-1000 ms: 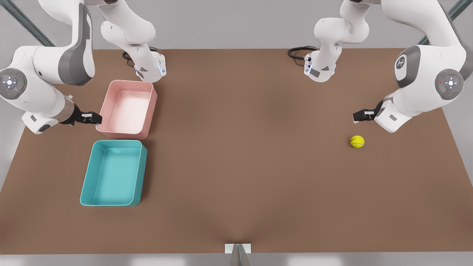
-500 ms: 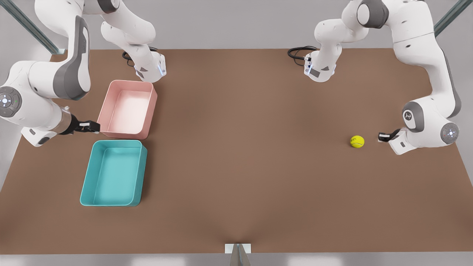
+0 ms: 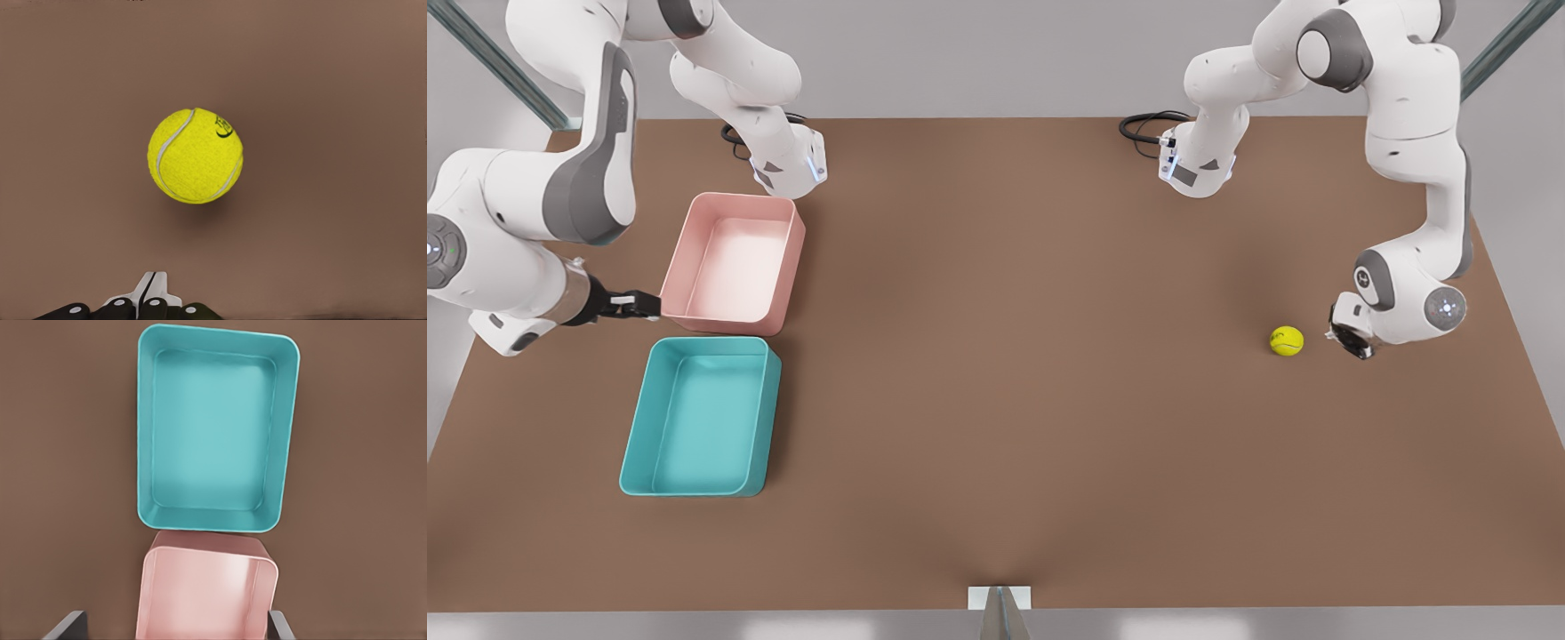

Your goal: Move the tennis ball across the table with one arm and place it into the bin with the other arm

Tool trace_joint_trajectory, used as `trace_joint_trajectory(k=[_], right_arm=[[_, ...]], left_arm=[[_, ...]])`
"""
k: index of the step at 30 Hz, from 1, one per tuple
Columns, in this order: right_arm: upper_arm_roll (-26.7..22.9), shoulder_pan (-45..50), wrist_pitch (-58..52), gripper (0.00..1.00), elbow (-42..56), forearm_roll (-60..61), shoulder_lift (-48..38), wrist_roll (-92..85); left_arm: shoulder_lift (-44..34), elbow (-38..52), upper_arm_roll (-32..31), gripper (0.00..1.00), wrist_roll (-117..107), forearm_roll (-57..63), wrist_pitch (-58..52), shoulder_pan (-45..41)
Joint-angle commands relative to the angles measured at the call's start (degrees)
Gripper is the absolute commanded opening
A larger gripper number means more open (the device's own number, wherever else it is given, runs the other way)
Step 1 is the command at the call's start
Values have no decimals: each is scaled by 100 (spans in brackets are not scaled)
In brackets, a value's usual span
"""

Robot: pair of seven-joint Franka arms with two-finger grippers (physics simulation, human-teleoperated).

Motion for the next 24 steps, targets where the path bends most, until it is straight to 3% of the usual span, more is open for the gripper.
trace_joint_trajectory(k=[1, 15, 19, 20, 23, 24], right_arm=[[-2, 4, -55, 100, 4, 6, -3, -136], [-2, 4, -72, 100, 4, -3, -3, -153], [-2, 4, -72, 100, 4, -3, -3, -162], [-2, 4, -72, 100, 4, -3, -3, -162], [-2, 4, -72, 100, 4, -3, 14, -171], [-2, 4, -72, 100, 13, -3, 14, -171]], left_arm=[[1, -59, 2, 21, 4077, 110, 422, -39], [212, -226, 2, 21, 2522, 110, 580, -109], [352, -279, 2, 21, 836, 84, 589, -1119], [388, -340, -24, 21, -330, 58, 580, -1514], [-52, 178, -1685, 21, -7427, -786, -149, -1850], [-105, 380, -1677, 21, -7419, -795, -474, -1753]])
